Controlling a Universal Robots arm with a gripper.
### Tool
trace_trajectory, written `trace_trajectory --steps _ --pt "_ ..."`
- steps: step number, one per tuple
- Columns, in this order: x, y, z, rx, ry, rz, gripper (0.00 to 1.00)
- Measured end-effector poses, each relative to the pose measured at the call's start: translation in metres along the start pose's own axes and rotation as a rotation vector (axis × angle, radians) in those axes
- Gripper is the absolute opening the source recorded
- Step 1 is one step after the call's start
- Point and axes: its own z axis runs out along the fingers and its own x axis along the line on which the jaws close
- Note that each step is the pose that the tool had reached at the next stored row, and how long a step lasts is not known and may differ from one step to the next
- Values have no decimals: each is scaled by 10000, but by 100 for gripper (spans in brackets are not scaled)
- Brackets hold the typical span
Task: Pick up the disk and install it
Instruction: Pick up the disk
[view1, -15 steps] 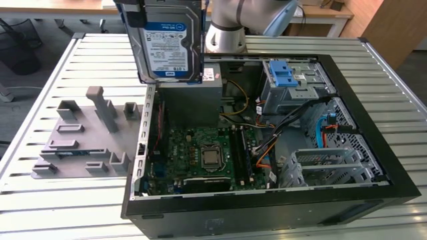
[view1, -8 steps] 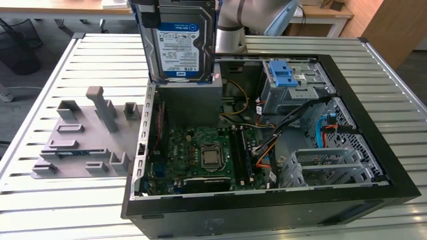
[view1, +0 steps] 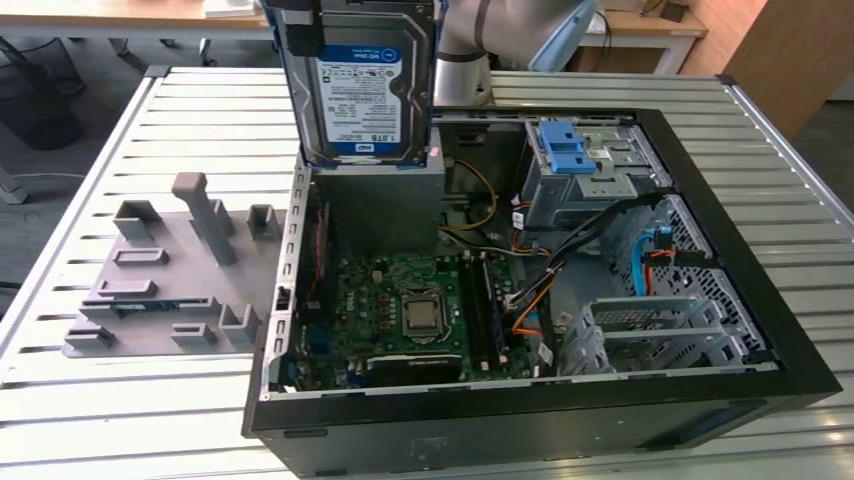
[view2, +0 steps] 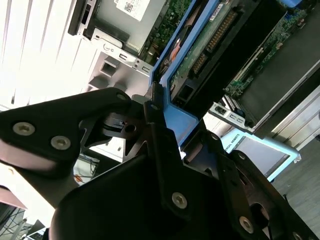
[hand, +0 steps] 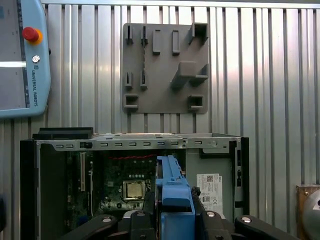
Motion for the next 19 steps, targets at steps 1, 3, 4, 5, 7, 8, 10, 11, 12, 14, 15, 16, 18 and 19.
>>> trace_trajectory --steps 1,3,4,5,7,8,10,11,12,14,15,16,18,19 --pt "0 0 0 0 0 0 36" --pt "9 -2 -1 -1 1 -3 36" --pt "20 -1 -1 0 1 -2 36" --pt "34 -1 -1 1 0 -1 36" --pt "120 -10 -5 0 1 -1 36" --pt "127 -22 -5 0 0 -1 36" --pt "132 -82 -6 0 1 0 36" --pt "133 -117 -7 -1 2 -1 36" --pt "133 -150 -8 0 1 -1 36" --pt "132 -217 -8 -1 1 -1 36" --pt "131 -244 -9 -1 1 -1 36" --pt "131 -267 -8 0 0 -1 36" --pt "131 -285 -7 1 -1 -1 36" --pt "132 -286 -6 0 0 0 36"
